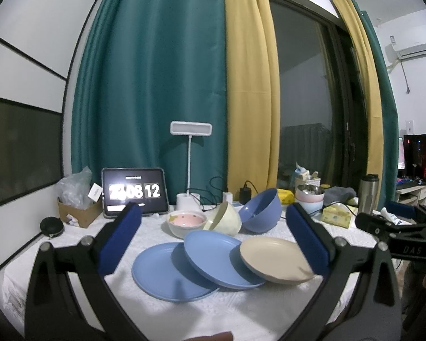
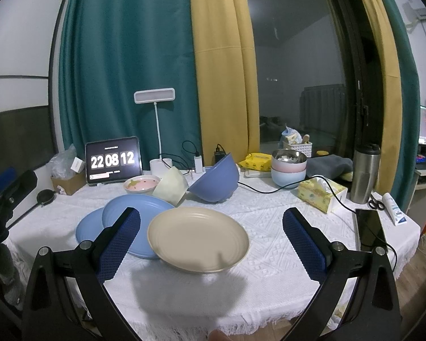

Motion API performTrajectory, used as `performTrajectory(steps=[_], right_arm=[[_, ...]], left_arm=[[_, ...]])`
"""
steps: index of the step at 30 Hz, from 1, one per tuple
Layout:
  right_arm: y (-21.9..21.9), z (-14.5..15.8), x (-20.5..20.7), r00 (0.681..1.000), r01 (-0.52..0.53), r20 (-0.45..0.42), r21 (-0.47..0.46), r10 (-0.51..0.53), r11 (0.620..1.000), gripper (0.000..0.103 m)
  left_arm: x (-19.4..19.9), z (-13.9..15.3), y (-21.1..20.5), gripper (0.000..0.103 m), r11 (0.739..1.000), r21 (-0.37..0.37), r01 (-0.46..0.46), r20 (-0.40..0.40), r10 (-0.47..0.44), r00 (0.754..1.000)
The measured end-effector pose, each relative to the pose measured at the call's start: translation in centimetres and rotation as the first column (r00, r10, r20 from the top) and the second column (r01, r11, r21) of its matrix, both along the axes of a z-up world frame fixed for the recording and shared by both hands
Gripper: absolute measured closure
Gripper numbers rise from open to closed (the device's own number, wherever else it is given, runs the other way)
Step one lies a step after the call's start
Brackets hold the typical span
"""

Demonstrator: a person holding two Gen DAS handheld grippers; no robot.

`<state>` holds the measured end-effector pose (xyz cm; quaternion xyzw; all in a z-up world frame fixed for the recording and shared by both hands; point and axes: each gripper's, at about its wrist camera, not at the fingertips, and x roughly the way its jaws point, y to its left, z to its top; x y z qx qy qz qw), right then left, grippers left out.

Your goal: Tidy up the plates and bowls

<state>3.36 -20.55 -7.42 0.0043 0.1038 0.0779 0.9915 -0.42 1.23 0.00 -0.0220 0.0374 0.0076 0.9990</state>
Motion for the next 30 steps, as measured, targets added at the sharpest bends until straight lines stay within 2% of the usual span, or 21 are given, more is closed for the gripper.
performTrajectory(steps=[25,30], right_arm=[[0.2,-0.1,0.1,1.0,0.0,-0.002,0.001,0.0,1.0,0.0],[0.9,-0.1,0.4,1.0,0.002,-0.01,0.0,-0.002,1.0,0.0]], left_arm=[[0.0,0.1,0.2,0.0,1.0,0.001,0.001,-0.002,-0.001,1.0],[1.0,0.7,0.3,0.0,1.0,0.008,0.004,-0.017,-0.004,1.0]])
